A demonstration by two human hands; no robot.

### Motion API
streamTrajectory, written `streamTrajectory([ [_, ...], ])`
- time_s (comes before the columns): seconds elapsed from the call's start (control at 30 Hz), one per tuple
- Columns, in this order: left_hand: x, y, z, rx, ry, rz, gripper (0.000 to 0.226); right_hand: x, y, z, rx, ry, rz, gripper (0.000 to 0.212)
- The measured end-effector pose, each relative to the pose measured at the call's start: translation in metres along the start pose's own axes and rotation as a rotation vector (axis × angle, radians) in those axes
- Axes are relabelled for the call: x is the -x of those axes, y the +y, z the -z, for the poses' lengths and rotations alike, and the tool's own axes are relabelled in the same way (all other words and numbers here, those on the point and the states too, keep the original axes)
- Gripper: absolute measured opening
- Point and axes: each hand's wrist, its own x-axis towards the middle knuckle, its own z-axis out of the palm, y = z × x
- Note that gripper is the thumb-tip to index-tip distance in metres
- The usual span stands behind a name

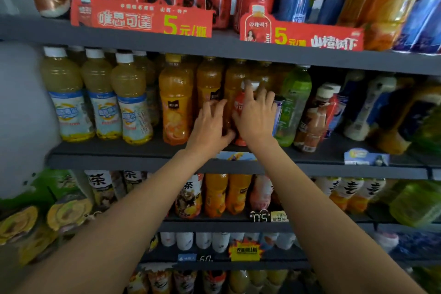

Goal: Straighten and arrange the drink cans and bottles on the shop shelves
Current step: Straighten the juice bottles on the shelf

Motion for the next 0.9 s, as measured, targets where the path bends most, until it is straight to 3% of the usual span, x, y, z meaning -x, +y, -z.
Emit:
streamTrajectory([
  [0.1, -0.005, 0.008, -0.008, 0.174, -0.076, 0.036, 0.087, 0.002, -0.005, 0.004, -0.186, 0.118, -0.006, 0.051],
  [0.17, -0.004, 0.012, -0.012, 0.324, -0.047, 0.118, 0.075, 0.017, -0.009, 0.0, -0.391, 0.229, 0.084, 0.042],
  [0.27, 0.011, 0.012, -0.011, 0.353, 0.016, 0.175, 0.058, 0.042, -0.006, -0.005, -0.633, 0.276, 0.246, 0.034],
  [0.47, 0.034, 0.013, 0.037, 0.226, 0.295, -0.163, 0.067, 0.04, -0.03, 0.05, -0.986, 0.416, 0.42, 0.04],
  [0.6, 0.02, 0.031, 0.086, 0.278, 0.554, -0.277, 0.067, 0.02, -0.059, 0.098, -1.23, 0.467, 0.419, 0.039],
  [0.73, -0.016, 0.057, 0.133, 0.48, 0.654, -0.238, 0.056, 0.003, -0.06, 0.112, -1.194, 0.308, 0.471, 0.051],
  [0.8, -0.038, 0.067, 0.156, 0.616, 0.599, -0.189, 0.054, -0.016, -0.062, 0.116, -1.098, 0.2, 0.513, 0.067],
  [0.9, -0.074, 0.068, 0.188, 0.63, 0.469, -0.148, 0.047, -0.057, -0.072, 0.132, -0.968, 0.211, 0.454, 0.096],
])
